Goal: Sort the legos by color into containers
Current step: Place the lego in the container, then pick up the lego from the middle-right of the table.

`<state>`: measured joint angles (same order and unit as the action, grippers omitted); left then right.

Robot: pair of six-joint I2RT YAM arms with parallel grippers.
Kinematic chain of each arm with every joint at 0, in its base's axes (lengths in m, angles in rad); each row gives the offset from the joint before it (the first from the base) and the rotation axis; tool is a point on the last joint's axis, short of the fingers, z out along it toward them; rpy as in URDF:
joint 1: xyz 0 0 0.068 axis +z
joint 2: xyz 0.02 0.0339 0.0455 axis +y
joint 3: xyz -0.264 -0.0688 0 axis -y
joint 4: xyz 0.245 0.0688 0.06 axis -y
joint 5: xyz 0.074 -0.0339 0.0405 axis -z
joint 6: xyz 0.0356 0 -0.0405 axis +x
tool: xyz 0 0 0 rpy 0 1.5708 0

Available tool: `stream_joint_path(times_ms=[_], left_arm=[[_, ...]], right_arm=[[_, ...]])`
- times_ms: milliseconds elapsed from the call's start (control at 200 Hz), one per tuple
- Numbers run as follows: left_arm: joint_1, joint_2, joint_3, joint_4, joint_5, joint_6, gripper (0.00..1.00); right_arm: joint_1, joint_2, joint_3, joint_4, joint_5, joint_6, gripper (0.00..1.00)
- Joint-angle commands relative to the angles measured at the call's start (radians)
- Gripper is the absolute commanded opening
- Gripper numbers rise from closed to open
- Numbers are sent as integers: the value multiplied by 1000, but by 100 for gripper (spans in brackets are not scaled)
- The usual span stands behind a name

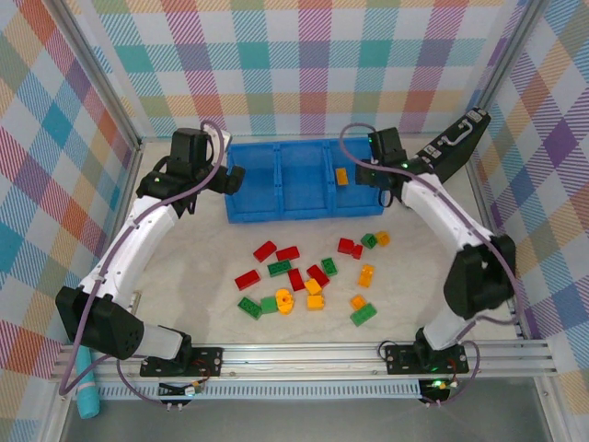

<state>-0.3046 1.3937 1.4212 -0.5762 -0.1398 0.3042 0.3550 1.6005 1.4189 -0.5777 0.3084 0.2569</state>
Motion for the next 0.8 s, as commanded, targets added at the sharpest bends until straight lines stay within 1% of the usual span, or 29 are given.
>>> stream_joint_path(times_ms=[0, 145, 260, 360, 540, 795], left_arm=[[-10, -33, 2, 4, 20, 1, 100], [-11, -40, -1, 5, 41, -8, 100], [-14, -47, -5, 6, 43, -11, 100], [-18, -53, -7, 7, 43, -11, 100], [-27, -55, -6, 4, 36, -10, 100], [-33, -43, 1, -2, 26, -5, 100]], right_arm=[[2, -69, -98, -114, 15, 85, 60], [-14, -162, -239, -115, -57, 152, 64], [-18, -195, -320, -110, -75, 193, 66], [-42, -213, -386, -82, -120, 236, 67], [-105, -207, -468, -26, -196, 346, 67], [-177, -135, -508, 29, -293, 483, 65]])
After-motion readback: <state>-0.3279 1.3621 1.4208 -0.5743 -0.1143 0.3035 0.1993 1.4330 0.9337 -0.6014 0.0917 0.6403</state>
